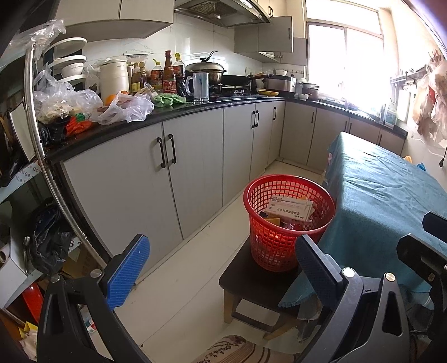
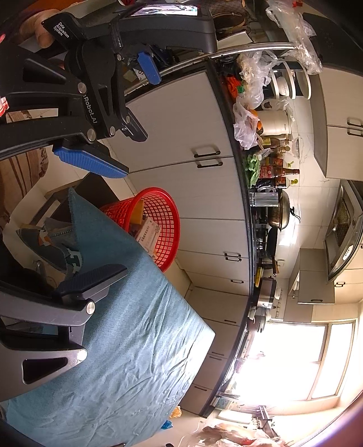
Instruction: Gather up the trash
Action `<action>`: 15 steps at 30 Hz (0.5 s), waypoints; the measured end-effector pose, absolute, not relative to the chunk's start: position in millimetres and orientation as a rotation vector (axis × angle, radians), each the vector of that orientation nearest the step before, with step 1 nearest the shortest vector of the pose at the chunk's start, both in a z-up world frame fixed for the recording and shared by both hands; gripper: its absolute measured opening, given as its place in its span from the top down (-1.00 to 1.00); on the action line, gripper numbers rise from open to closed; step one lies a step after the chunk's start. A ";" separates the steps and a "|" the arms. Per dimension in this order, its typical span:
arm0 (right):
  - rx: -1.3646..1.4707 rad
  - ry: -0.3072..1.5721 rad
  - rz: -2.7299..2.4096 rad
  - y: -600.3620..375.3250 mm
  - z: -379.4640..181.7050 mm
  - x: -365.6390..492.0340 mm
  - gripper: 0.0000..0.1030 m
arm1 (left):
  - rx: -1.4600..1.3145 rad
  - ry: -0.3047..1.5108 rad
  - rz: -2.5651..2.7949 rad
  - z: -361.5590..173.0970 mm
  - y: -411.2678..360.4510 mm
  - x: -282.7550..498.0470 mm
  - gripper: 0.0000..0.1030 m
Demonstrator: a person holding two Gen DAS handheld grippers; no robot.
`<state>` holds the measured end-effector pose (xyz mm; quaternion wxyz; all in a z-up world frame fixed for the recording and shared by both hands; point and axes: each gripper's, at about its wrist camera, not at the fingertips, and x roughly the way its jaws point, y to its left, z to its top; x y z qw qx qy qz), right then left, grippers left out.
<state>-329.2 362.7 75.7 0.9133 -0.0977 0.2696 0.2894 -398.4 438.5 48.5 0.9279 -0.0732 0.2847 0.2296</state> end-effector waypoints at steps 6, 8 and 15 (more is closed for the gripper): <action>-0.200 0.557 0.593 361.9 72.7 -328.7 -0.32 | -0.146 0.591 0.464 45.3 437.3 -396.4 -1.00; -0.199 0.557 0.593 361.8 72.8 -328.6 -0.33 | -0.144 0.592 0.461 44.8 436.3 -395.8 -1.00; -0.197 0.561 0.593 360.5 70.9 -327.7 -0.33 | -0.145 0.592 0.473 44.8 435.8 -395.4 -1.00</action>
